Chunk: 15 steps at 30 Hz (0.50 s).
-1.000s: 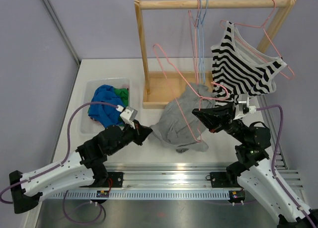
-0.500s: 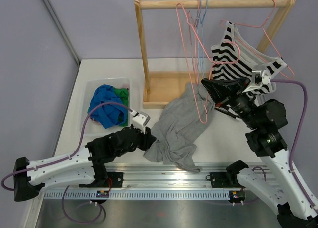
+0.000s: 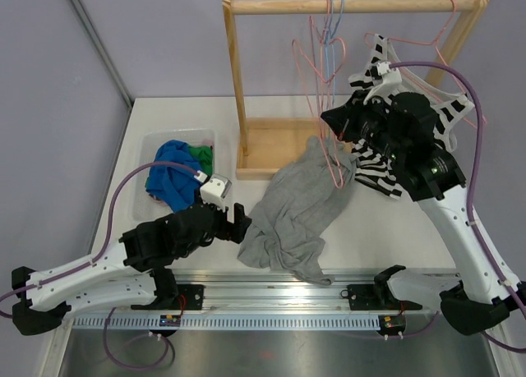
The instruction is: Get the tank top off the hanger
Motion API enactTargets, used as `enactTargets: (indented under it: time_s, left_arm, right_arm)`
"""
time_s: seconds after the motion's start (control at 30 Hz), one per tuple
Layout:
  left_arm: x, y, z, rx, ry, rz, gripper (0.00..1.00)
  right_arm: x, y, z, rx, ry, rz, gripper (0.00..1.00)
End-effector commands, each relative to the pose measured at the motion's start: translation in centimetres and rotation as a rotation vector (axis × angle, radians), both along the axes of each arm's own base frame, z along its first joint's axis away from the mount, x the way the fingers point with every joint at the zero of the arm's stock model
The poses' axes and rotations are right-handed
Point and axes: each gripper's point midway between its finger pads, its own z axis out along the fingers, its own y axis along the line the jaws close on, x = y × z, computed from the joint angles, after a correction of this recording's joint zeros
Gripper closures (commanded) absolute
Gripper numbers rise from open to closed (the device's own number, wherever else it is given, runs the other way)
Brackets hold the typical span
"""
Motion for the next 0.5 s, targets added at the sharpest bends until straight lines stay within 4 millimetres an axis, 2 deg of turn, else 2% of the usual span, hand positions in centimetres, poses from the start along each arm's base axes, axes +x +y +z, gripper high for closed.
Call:
enactTargets:
  time_s: [0.0,0.2,0.47]
  left_arm:
    - [0.5,1.0,1.4,0.003,-0.03,0.045,0.14]
    - [0.6,0.8,0.9,0.02,-0.021,0.05,0.09]
    - [0.8,0.7,0.7,0.039,-0.016,0.061,0.01]
  right_arm:
    - [1.2,-0.9,3.0,-0.01,-0.029,-0.084,1.0]
    - [4.1,0.2,5.4,-0.034,-0.019,-0.141,1.0]
    - [9.1,1.4,5.9,-0.055,0.006,-0.24,1.0]
